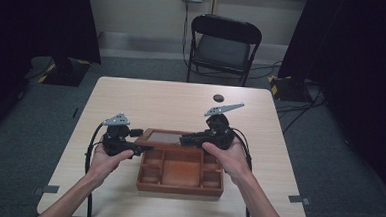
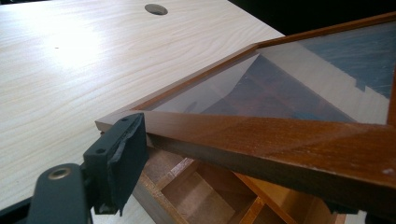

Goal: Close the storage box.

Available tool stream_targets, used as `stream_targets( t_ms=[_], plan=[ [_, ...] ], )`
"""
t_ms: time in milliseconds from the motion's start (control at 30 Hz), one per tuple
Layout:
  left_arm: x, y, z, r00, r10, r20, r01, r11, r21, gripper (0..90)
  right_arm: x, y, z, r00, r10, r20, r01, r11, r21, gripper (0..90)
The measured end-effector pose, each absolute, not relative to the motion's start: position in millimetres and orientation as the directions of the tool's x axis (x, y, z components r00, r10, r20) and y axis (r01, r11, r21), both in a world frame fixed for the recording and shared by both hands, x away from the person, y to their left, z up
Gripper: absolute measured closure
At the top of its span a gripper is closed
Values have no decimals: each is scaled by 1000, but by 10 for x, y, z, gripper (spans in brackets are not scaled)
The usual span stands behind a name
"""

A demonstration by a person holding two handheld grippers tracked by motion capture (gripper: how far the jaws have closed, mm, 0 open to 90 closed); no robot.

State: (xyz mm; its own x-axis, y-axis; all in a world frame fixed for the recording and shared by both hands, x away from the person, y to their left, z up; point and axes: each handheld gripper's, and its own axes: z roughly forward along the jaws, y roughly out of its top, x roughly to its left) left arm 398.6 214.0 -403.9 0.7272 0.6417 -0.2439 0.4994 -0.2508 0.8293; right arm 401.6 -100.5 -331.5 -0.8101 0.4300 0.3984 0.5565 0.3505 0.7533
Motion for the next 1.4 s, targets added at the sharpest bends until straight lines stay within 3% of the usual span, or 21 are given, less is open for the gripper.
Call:
stream_targets(
  t_ms=[367,833,1400],
  plan=[
    [3995,2132,-4109,719,642,-266,525,-251,814,204,4069,-1014,-3413,-799,393,455,589,364,721,799],
    [4005,2164,-4143,707,638,-304,545,-218,810,213,4061,-1042,-3401,-827,383,412,550,396,735,807],
    [4005,2266,-4204,698,668,-259,552,-270,789,202,3999,-1099,-3473,-846,375,379,521,434,735,808]
  ],
)
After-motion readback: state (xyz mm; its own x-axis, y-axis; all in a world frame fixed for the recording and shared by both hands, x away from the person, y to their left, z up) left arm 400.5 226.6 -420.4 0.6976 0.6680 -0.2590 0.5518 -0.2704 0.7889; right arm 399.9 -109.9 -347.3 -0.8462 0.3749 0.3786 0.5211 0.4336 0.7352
